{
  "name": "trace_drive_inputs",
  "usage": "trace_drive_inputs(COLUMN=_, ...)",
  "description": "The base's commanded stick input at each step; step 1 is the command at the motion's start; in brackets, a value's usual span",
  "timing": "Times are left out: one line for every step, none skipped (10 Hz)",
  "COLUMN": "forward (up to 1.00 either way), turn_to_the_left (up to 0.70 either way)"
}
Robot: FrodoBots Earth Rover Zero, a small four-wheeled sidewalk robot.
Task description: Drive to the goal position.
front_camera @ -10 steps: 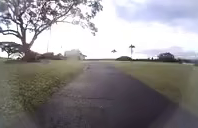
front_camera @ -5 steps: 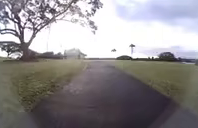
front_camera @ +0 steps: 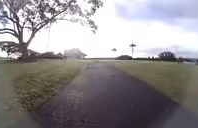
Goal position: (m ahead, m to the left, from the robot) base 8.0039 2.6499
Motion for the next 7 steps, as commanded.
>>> trace_drive_inputs(forward=0.6, turn_to_the_left=0.0)
trace_drive_inputs(forward=0.6, turn_to_the_left=0.0)
trace_drive_inputs(forward=0.6, turn_to_the_left=0.0)
trace_drive_inputs(forward=0.6, turn_to_the_left=0.0)
trace_drive_inputs(forward=0.6, turn_to_the_left=0.0)
trace_drive_inputs(forward=0.6, turn_to_the_left=0.0)
trace_drive_inputs(forward=0.6, turn_to_the_left=0.0)
